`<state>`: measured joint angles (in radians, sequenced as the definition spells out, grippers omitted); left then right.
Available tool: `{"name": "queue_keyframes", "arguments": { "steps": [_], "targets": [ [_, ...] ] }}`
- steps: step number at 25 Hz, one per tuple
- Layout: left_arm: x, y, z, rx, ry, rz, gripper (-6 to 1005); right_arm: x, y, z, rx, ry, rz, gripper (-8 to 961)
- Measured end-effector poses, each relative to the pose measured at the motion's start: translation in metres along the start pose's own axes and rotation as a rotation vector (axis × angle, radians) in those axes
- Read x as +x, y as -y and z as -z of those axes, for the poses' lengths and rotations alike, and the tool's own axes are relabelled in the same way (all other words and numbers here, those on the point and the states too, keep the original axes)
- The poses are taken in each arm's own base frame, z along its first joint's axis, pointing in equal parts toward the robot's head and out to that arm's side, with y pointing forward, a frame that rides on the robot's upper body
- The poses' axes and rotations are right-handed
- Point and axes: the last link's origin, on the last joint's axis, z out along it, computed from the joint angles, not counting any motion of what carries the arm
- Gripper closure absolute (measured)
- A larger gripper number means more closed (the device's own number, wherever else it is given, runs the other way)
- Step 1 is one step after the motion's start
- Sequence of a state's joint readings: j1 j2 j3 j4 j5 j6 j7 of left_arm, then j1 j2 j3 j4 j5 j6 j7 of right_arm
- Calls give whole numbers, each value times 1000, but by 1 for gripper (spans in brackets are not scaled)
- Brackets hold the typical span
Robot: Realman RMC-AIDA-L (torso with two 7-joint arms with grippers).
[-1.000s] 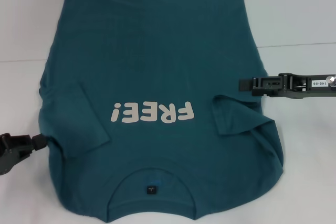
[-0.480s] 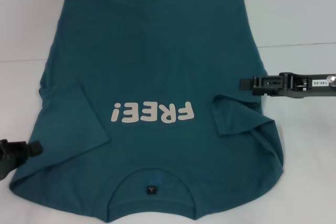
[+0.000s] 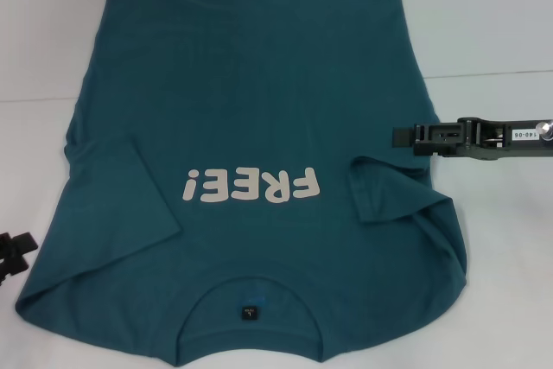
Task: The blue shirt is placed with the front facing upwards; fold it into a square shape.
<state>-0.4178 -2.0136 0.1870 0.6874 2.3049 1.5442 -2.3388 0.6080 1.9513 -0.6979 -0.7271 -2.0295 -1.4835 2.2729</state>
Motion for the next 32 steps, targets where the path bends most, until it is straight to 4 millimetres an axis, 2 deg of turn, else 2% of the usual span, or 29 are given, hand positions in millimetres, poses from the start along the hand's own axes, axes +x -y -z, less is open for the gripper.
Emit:
{"name": "queue_keyframes", "arguments": {
  "steps": [5, 8, 13, 32],
  "targets": [
    [-3, 8, 4, 76, 35, 6, 632, -1, -1, -1, -1, 0, 2, 199],
    [-2, 15, 3, 131, 36, 6, 390, -2, -1, -1, -3, 0, 3, 199],
    [-1, 19, 1, 147, 11, 16, 165, -2, -2, -2, -4, 0, 5, 199],
    [-6, 23, -9, 167, 26, 16, 160, 0, 0, 0, 0, 0, 2, 201]
  ]
}}
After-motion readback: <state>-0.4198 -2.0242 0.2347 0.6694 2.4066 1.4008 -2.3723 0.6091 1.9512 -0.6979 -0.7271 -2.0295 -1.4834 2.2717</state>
